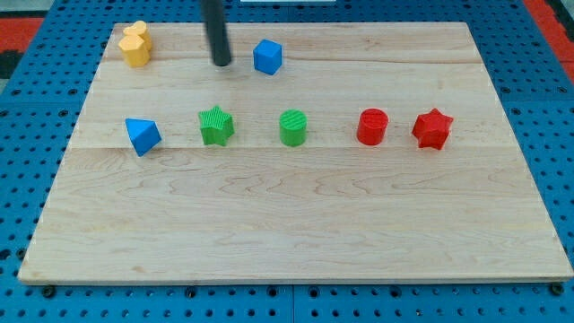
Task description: Move the yellow hexagon a bit right
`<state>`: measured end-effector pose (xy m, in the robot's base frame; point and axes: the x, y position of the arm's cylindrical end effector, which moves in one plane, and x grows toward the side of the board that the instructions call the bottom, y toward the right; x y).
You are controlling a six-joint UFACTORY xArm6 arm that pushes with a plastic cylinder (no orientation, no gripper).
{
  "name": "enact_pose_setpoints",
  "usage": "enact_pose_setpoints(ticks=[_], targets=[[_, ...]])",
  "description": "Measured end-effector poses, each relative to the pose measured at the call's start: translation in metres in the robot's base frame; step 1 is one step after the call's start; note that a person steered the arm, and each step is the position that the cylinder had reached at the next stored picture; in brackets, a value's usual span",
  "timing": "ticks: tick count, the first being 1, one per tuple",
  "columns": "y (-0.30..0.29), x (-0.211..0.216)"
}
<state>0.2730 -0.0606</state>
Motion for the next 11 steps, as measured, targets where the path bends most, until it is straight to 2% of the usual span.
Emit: enact_pose_setpoints(ticks=[1, 2, 3, 4, 6, 9, 11], targets=[[0.039, -0.004], [-0.113, 0.034], [-0.243, 0.025], [-0.244, 0.023], [-0.232, -0.015], [-0.106, -0.004], [-0.075, 0.004]])
